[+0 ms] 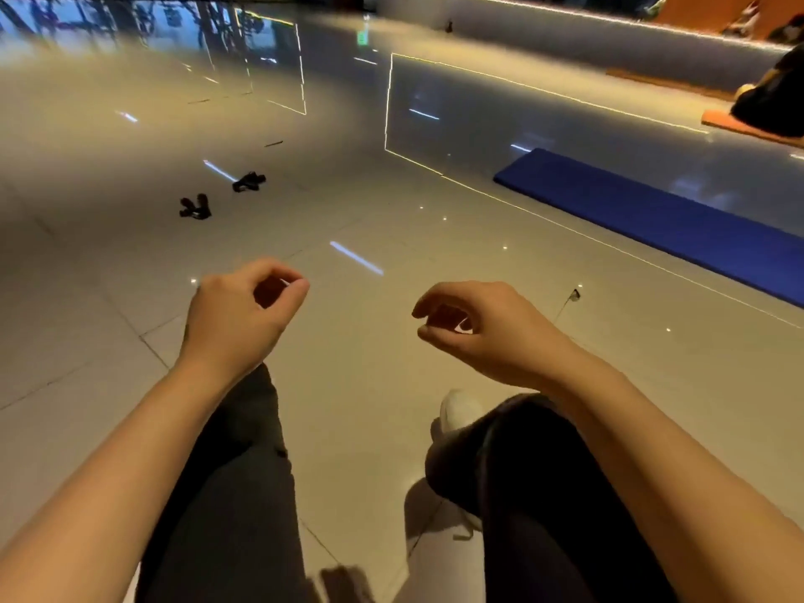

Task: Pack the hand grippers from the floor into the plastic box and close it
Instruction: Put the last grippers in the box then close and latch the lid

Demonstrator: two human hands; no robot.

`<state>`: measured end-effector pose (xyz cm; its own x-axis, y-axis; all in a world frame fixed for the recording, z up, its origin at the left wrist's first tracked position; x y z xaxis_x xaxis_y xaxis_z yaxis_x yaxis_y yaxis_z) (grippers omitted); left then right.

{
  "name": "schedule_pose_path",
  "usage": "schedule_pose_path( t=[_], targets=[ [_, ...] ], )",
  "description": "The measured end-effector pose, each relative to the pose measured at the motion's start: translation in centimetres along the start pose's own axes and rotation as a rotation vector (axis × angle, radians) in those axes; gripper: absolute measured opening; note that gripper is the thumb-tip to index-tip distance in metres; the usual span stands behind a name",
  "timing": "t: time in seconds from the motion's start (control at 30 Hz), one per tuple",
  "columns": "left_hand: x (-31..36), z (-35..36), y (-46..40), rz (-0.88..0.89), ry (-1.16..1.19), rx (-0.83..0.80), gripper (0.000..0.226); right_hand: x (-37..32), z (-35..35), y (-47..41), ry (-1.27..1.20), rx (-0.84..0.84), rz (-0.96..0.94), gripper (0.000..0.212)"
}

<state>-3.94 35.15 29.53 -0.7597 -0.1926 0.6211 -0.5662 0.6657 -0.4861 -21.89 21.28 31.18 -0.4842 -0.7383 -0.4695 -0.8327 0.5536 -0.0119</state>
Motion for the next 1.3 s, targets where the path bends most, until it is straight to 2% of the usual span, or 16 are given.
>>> schedule_pose_path(
  t=[0.07,0.2,0.27,0.37,0.5,0.6,0.77,0.83,0.93,1.07,1.17,1.3],
  targets=[
    [-3.1,1.7,-0.6,-0.034,-0.027,-0.030,0.005,-0.2,3.1,-3.8,0.072,-0.177,-0.013,0.027],
    [-8.6,3.9,-0.4,-0.156,-0.127,-0.202,0.008,1.9,8.5,-7.8,0.400,-0.630,-0.003,0.036],
    [-10.3,3.2,-1.6,-0.230,-0.070,-0.185,0.005,2.1,9.1,-9.1,0.384,-0.711,0.018,0.036],
    [-12.2,1.5,-3.8,-0.317,0.027,-0.093,0.002,0.9,9.7,-12.5,0.323,-0.660,-0.016,0.037],
    [-14.4,0.0,-5.4,-0.363,-0.015,-0.128,0.005,0.4,10.9,-17.5,0.190,-0.601,-0.009,0.038],
    [-15.1,-1.2,-7.0,-0.350,-0.070,-0.158,0.003,0.6,13.3,-21.0,0.216,-0.583,-0.008,0.034],
    [-16.9,-2.5,-11.4,-0.282,-0.185,-0.195,0.005,0.0,15.3,-27.4,0.249,-0.448,-0.025,0.025],
    [-18.0,-3.0,-14.1,-0.262,-0.155,-0.170,0.005,-0.6,14.1,-30.4,0.312,-0.419,-0.018,0.023],
    [-19.9,-3.0,-18.1,-0.254,-0.100,-0.141,0.007,-2.8,10.7,-34.3,0.141,-0.288,0.021,0.019],
    [-22.0,-1.9,-23.2,-0.244,-0.095,-0.149,0.007,-5.1,7.9,-37.0,0.133,-0.192,-0.069,0.016],
    [-23.3,-0.9,-26.3,-0.221,-0.160,-0.175,0.006,-4.1,6.2,-39.3,0.123,-0.148,-0.085,0.011],
    [-25.4,0.8,-29.5,-0.219,-0.236,-0.238,0.006,-2.2,5.7,-43.7,0.024,-0.041,-0.009,0.013]
  ],
)
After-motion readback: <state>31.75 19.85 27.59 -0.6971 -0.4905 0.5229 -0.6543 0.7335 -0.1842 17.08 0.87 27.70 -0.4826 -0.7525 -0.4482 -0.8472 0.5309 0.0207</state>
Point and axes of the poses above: each hand's wrist, its own y-axis away from the middle knuckle, its own z-axis out of the palm, x = y × z, the point moved 6 cm from there along -y, towards the middle knuckle, and after that the axes turned 7 degrees about z, right-handed, at the moved point
